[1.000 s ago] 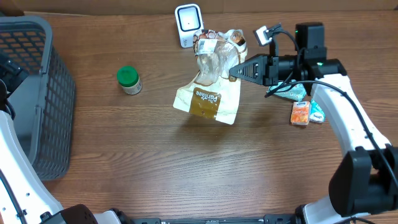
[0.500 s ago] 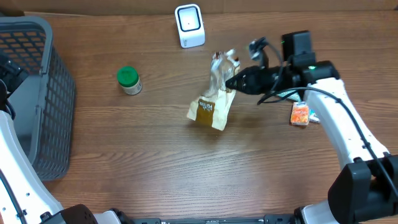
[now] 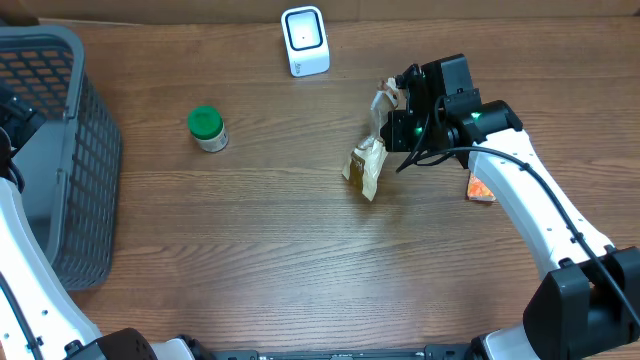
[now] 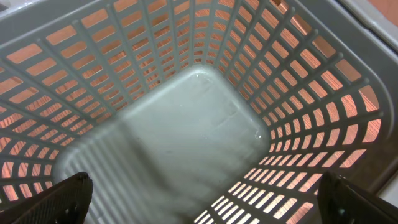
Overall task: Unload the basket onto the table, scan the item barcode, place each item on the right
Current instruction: 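Carry the mushroom bag right and up toward the scanner, then hold the mushroom bag in front of the scanner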
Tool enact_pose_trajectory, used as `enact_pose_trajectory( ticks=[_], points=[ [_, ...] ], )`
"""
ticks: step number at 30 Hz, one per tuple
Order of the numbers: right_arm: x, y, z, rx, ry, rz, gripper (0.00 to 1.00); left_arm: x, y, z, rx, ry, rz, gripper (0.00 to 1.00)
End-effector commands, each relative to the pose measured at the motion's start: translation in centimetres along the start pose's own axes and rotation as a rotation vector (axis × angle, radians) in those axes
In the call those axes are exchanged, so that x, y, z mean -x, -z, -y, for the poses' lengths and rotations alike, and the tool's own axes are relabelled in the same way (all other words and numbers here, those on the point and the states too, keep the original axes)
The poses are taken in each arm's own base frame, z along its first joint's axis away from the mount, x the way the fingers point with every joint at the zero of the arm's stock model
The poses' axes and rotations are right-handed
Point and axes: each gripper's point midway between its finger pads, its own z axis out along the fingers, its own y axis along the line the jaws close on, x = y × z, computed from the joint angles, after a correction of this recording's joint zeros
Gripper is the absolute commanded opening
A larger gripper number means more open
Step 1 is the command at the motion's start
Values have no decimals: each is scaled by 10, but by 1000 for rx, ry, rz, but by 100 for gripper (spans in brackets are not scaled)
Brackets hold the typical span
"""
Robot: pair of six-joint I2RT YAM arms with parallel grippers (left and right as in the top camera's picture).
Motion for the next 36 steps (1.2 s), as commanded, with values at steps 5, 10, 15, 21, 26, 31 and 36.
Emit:
enact_pose_trajectory(
  ticks=[5,10,15,21,26,31,36],
  points=[
    [48,37,-10,-181,31,192,4,6,3,1,-6,27,13,100],
    [93,73,-27,-380,150,403,4,6,3,1,-6,27,13,100],
    [124,90,-40,-546,261,561,4,6,3,1,-6,27,13,100],
    [153,87,-48,-794,426,641,4,6,3,1,-6,27,14,100],
    [182,77,-61,-955,574,701,4,6,3,1,-6,27,13,100],
    [200,61,-71,-1004,673,750,4,6,3,1,-7,27,13,100],
    [205,33,-71,-1034,771,729,4,6,3,1,-6,27,13,100]
  ],
)
